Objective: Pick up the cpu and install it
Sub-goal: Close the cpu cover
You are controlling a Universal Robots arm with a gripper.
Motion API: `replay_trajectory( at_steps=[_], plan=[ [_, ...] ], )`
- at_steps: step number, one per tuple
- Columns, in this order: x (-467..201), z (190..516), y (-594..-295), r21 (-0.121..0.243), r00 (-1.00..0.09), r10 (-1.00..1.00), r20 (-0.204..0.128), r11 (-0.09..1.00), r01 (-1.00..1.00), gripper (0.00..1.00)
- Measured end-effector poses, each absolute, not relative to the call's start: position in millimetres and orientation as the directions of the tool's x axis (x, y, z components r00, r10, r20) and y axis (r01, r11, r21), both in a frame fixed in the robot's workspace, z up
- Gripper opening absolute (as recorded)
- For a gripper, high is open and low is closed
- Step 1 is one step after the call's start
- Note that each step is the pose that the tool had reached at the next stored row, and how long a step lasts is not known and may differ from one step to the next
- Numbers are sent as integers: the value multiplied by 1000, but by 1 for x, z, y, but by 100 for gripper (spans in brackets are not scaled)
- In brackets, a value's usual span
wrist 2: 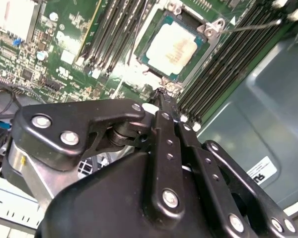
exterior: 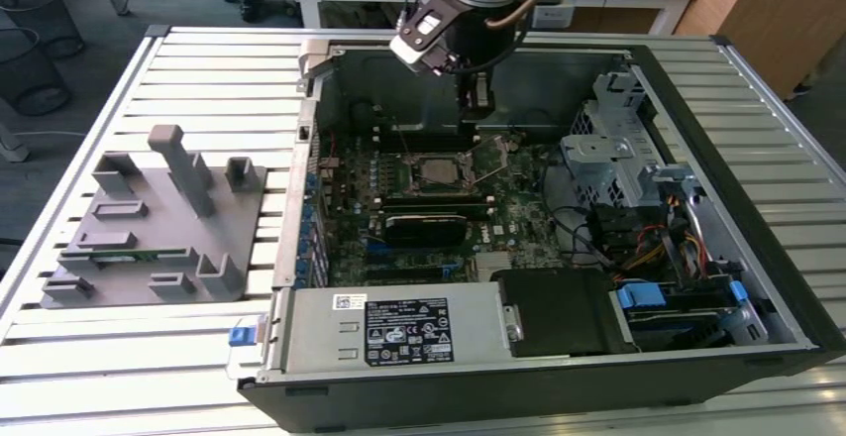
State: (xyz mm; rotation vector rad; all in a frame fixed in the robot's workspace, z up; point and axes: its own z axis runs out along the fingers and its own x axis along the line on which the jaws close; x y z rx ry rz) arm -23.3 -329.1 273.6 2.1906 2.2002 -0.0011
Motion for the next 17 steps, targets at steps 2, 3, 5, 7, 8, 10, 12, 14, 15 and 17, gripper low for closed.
replay_trajectory(
  at_steps=[2, 3, 5, 7, 8, 10, 12, 14, 15, 17],
  plan=[
    [-20, 274, -329, 25, -4, 1000, -27, 5, 1000, 11],
    [-19, 274, -329, 25, -4, 1000, -27, 5, 1000, 11],
    [-16, 274, -329, 25, -4, 1000, -27, 5, 1000, 11],
    [-13, 274, -329, 25, -4, 1000, -27, 5, 1000, 11],
    [-12, 274, -329, 26, -4, 1000, -27, 5, 1000, 11],
    [-10, 274, -329, 25, -4, 1000, -27, 5, 1000, 11],
    [-7, 274, -329, 25, -4, 1000, -27, 5, 1000, 11],
    [-4, 274, -329, 25, -4, 1000, -27, 5, 1000, 11],
    [-2, 274, -329, 25, -4, 1000, -27, 5, 1000, 11],
    [1, 273, -329, 25, -4, 1000, -27, 5, 1000, 11]
  ],
)
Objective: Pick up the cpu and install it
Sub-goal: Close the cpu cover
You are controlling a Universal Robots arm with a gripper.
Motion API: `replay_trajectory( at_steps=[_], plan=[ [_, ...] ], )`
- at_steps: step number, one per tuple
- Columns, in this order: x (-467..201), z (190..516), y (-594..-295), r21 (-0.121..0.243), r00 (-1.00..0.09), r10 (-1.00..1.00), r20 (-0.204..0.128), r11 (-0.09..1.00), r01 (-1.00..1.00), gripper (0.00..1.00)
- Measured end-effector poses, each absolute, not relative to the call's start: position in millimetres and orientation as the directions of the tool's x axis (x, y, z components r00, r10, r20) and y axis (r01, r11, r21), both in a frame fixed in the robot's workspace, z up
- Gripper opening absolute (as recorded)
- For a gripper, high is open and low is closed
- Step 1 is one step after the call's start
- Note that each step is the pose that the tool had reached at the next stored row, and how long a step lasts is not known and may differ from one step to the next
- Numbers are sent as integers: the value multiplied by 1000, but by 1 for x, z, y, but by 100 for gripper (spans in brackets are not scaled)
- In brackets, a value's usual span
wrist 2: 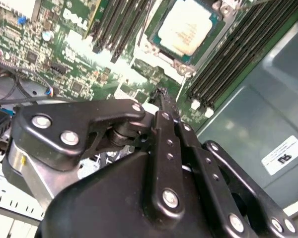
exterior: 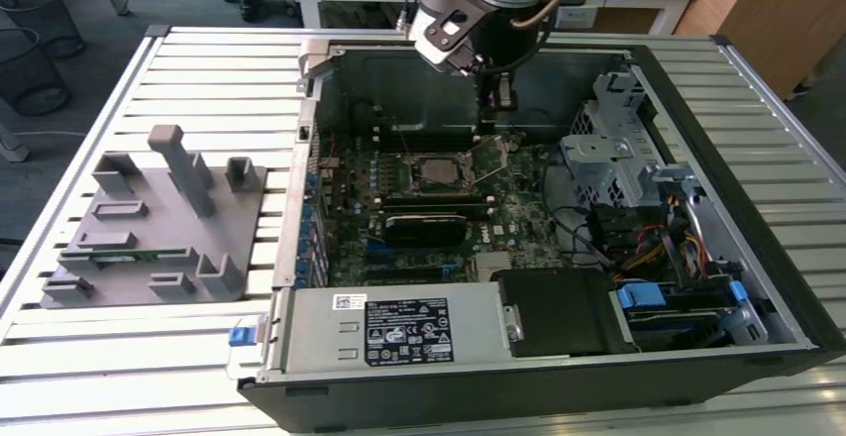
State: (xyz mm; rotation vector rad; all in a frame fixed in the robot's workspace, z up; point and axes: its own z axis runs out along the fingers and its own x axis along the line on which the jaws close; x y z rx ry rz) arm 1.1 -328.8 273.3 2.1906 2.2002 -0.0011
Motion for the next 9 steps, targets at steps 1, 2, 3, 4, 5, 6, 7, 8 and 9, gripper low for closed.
replay_trajectory(
  at_steps=[1, 2, 3, 4, 5, 6, 7, 8, 9],
  plan=[
    [3, 273, -329, 25, -4, 1000, -27, 5, 1000, 11],
    [5, 273, -329, 25, -4, 1000, -27, 5, 1000, 11],
    [8, 273, -328, 25, -4, 1000, -27, 5, 1000, 11],
    [10, 272, -328, 25, -4, 1000, -27, 5, 1000, 11],
    [12, 272, -328, 25, -4, 1000, -27, 5, 1000, 11],
    [15, 272, -328, 25, -4, 1000, -27, 5, 1000, 11],
    [17, 271, -328, 25, -4, 1000, -27, 5, 1000, 11],
    [19, 270, -328, 25, -4, 1000, -27, 5, 1000, 11],
    [21, 269, -328, 25, -4, 1000, -27, 5, 1000, 11]
  ],
)
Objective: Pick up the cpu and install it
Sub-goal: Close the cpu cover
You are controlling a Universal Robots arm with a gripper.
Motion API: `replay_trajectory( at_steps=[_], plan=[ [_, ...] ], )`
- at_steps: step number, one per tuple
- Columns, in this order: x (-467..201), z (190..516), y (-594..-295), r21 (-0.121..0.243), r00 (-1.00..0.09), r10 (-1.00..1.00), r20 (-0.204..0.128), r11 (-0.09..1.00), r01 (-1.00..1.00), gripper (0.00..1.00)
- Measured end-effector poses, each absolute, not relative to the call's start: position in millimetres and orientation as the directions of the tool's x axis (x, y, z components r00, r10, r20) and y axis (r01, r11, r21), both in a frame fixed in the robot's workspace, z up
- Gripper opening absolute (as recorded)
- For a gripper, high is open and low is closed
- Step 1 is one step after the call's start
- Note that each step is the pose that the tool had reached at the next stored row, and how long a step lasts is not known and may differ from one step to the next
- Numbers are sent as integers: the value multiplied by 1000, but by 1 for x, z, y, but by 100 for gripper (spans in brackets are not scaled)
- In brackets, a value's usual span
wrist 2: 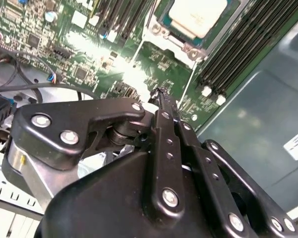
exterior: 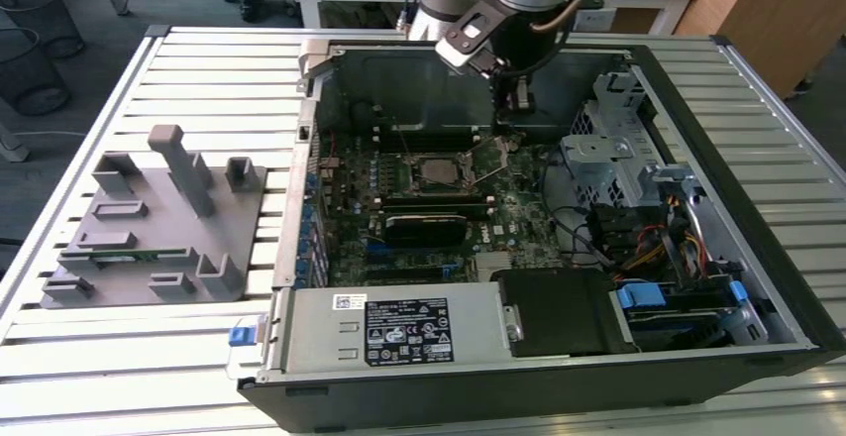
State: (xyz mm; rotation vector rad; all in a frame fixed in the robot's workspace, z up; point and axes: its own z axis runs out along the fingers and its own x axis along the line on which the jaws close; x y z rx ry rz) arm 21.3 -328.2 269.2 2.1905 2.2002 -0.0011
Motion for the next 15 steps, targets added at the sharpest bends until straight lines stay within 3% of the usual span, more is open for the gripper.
replay_trajectory(
  at_steps=[15],
  plan=[
    [43, 252, -327, 18, -19, 999, -26, 19, 1000, 11]
  ],
)
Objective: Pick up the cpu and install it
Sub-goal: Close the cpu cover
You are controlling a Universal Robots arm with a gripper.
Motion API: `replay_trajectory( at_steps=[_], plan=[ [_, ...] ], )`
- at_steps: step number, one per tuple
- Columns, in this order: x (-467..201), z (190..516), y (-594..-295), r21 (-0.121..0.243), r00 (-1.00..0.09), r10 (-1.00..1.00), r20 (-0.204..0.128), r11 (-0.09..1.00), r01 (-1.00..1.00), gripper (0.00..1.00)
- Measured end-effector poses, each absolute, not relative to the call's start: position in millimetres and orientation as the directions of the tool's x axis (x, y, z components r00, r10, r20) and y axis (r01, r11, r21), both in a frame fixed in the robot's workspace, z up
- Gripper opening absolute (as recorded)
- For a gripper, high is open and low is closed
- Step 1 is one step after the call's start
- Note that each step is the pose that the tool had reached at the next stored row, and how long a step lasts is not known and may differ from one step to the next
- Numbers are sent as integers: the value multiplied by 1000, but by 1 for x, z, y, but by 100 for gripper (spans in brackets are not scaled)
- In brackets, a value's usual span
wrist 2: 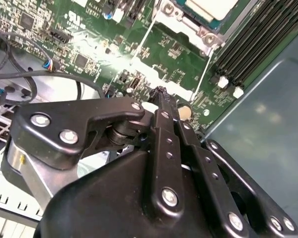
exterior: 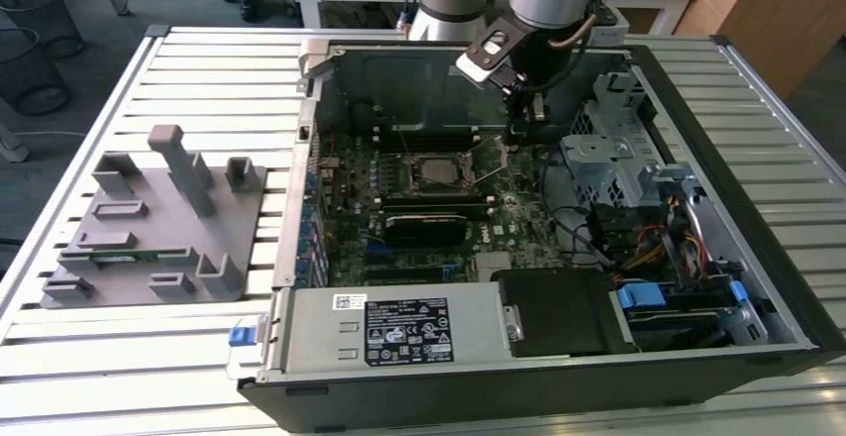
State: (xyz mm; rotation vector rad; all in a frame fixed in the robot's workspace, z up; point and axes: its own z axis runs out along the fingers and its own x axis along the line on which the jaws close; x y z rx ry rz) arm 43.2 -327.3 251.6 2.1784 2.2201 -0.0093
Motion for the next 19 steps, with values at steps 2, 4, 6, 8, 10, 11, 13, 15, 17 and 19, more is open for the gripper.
replay_trajectory(
  at_steps=[2, 4, 6, 8, 10, 11, 13, 15, 17, 19],
  plan=[
    [47, 251, -327, 16, -19, 999, -26, 19, 1000, 11],
    [50, 250, -327, 14, -19, 999, -27, 19, 1000, 11],
    [52, 249, -326, 14, -19, 999, -26, 20, 1000, 11],
    [53, 248, -326, 14, -19, 999, -26, 20, 1000, 11],
    [53, 245, -326, 14, -19, 999, -26, 19, 1000, 11],
    [53, 244, -326, 13, -19, 999, -26, 19, 1000, 11],
    [53, 241, -326, 13, -19, 999, -26, 20, 1000, 11],
    [53, 239, -326, 13, -19, 999, -27, 20, 1000, 11],
    [52, 238, -326, 13, -19, 999, -26, 20, 1000, 11],
    [51, 237, -326, 13, -19, 999, -27, 20, 1000, 11]
  ],
)
